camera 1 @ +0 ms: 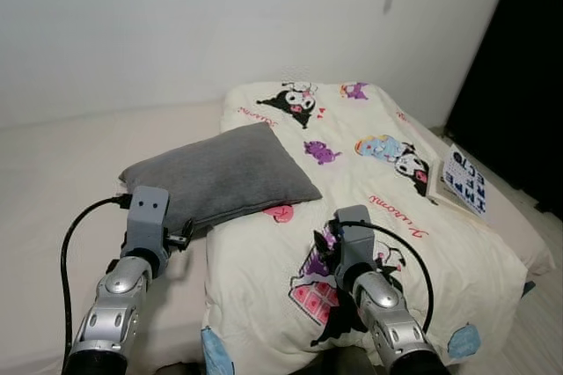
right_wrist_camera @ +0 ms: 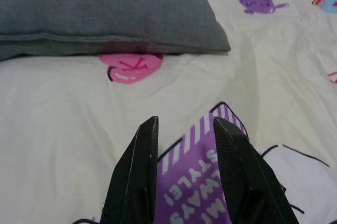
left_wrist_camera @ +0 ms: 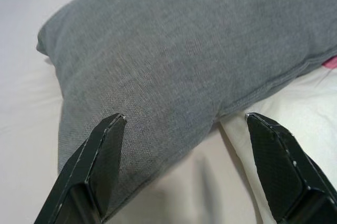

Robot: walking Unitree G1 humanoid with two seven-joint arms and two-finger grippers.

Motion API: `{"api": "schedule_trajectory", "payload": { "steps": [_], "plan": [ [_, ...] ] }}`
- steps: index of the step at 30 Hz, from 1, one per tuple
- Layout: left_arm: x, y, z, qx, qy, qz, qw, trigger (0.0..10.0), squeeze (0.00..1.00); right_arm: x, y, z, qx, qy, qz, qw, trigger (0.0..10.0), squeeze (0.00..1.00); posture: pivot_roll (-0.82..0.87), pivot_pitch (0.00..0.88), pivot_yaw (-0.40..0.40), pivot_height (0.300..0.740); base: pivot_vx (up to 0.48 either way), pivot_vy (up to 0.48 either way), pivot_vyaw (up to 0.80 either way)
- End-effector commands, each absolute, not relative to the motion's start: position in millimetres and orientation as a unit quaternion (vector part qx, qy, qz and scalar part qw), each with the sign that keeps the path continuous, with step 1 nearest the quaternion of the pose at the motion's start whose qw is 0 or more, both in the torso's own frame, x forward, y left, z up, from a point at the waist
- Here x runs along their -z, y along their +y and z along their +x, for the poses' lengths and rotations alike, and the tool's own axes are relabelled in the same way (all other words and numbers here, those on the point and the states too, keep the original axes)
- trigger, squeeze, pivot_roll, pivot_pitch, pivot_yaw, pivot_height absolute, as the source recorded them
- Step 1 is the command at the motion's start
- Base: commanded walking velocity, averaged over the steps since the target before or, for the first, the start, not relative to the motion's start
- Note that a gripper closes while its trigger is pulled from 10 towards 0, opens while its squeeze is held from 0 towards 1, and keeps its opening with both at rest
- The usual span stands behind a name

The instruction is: Clean up the room

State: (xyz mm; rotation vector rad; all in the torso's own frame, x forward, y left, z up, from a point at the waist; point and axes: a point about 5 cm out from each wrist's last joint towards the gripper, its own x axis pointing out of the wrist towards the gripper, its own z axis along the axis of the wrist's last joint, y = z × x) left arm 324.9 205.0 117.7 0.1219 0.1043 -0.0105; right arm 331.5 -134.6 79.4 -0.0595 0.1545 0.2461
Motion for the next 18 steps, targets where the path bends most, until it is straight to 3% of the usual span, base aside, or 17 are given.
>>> {"api": "schedule_trajectory", "payload": {
  "steps": [1,5,6,7,8,11,18],
  "plan": [
    [-114.2,211.3,324.4,-0.003,0.069,0.036,0.997,10.0,1.0,-74.2,-134.0,329.7,-0.125,0.092,-0.028,0.988,10.0,0.0,0.01,0.178,-0.023,0.577,0.0,0.0,0.0],
    [-115.5,211.5,326.0,-0.004,0.07,0.023,0.997,10.0,1.0,-75.0,-134.0,330.5,-0.126,0.092,-0.028,0.987,10.0,0.0,0.01,0.178,-0.023,0.577,0.0,0.0,0.0],
    [-121.0,214.5,335.0,-0.011,0.082,-0.028,0.996,10.0,0.12,-81.8,-136.3,336.3,-0.13,0.086,-0.041,0.987,10.0,0.0,0.01,0.296,-0.029,0.577,0.0,0.0,0.0],
    [-121.0,214.5,335.0,-0.011,0.082,-0.028,0.996,10.0,0.12,-81.8,-136.3,336.3,-0.13,0.086,-0.041,0.987,10.0,0.0,0.01,0.296,-0.029,0.577,0.0,0.0,0.0],
    [-125.3,216.5,341.1,-0.015,0.09,-0.067,0.994,10.0,0.0,-87.5,-138.1,340.5,-0.134,0.08,-0.055,0.986,10.0,0.0,0.01,0.308,-0.028,0.577,0.0,0.0,0.0],
    [-130.9,221.7,348.0,-0.024,0.097,-0.101,0.99,10.0,0.0,-95.4,-139.4,346.3,-0.141,0.071,-0.076,0.984,10.0,0.0,0.01,0.317,-0.031,0.577,0.0,0.0,0.0],
    [-132.6,235.9,346.3,-0.065,0.087,-0.097,0.989,10.0,0.0,-104.9,-131.6,351.1,-0.173,0.05,-0.11,0.977,10.0,0.0,0.0,0.325,-0.067,0.577,0.0,0.0,0.0]
  ]
}}
